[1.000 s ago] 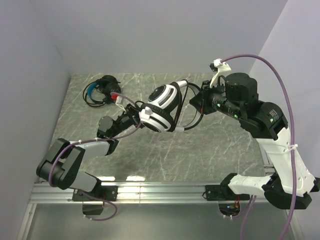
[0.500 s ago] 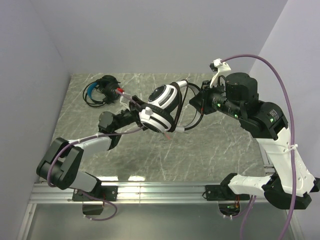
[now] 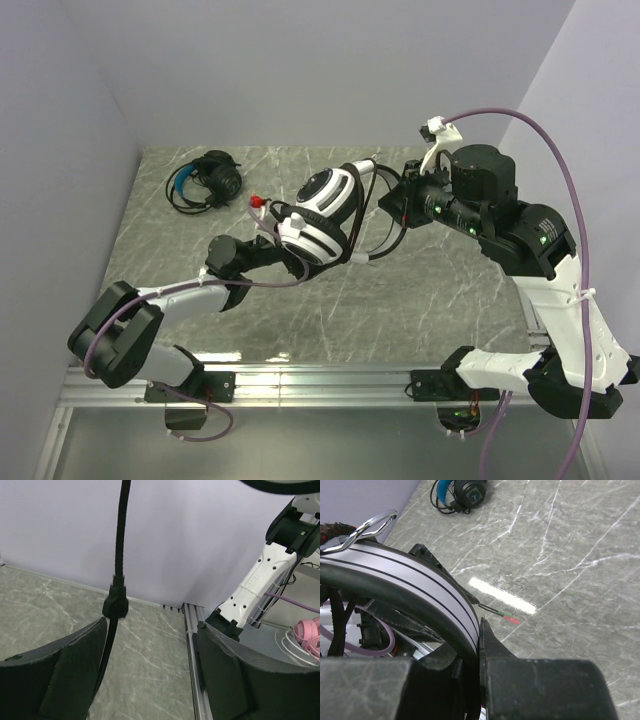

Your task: Wrap the headphones

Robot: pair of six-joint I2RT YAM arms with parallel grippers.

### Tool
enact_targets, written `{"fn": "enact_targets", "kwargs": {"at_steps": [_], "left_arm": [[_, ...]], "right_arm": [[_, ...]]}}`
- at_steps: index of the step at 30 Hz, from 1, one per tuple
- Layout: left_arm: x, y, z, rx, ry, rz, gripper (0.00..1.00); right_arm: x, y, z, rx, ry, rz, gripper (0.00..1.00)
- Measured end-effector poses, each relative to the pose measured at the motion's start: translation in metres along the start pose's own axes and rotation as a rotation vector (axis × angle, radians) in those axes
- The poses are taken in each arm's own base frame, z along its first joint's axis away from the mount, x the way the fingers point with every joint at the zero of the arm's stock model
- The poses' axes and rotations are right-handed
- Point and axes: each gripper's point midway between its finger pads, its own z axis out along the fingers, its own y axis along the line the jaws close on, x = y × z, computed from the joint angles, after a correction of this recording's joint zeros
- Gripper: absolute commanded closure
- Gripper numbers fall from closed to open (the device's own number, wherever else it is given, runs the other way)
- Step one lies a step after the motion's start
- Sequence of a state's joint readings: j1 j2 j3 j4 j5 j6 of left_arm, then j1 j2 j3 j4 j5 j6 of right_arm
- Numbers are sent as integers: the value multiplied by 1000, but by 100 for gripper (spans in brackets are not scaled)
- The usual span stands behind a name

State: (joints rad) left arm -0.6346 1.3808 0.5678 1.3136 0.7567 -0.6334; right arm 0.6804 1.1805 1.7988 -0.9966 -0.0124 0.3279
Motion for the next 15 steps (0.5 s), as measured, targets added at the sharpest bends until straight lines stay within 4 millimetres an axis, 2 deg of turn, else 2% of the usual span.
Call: {"fn": "enact_targets", "kwargs": {"at_steps": [11, 13, 14, 15], "left_arm": [[38, 14, -2, -45, 61, -96, 27], [44, 14, -2, -45, 72, -111, 45], [46, 14, -1, -45, 76, -118, 51], [48, 14, -1, -46, 81, -120, 52]], "right_arm": [[-7, 0, -3, 1, -19, 4, 100], [-9, 0, -5, 0, -26, 5, 100], [-10, 0, -5, 0, -29, 5, 100], [-10, 0, -5, -1, -30, 5, 100]]}}
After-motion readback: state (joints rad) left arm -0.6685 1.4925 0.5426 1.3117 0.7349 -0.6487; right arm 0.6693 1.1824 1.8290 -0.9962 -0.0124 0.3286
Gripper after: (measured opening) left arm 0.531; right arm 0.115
